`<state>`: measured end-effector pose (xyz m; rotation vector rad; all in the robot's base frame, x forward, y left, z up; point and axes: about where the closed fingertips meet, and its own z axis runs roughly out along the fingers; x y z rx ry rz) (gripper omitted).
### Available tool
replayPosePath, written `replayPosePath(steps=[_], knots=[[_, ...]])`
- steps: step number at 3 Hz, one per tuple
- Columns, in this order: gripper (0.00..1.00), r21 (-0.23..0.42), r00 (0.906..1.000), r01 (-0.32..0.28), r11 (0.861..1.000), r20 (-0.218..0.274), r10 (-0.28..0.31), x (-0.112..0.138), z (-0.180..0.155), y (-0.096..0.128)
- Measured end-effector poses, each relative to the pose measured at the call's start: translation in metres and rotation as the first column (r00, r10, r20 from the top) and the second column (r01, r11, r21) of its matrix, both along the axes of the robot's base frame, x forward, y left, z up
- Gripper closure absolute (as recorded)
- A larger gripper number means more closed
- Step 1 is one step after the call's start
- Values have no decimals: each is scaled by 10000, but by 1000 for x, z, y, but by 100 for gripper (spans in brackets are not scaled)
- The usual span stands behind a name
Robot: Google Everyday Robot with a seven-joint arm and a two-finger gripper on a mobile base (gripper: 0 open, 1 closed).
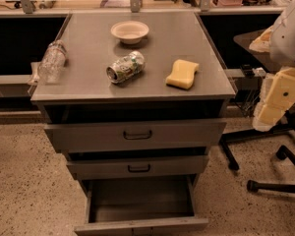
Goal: Close bottom drawer
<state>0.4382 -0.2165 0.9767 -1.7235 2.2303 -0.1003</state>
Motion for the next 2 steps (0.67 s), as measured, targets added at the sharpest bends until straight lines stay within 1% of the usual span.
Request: replayPosePath(steps=[1,2], knots=[[0,0,10000,0,10000,0,0,0,0,0],[0,23,9999,-71,10000,-94,71,6,-4,1]])
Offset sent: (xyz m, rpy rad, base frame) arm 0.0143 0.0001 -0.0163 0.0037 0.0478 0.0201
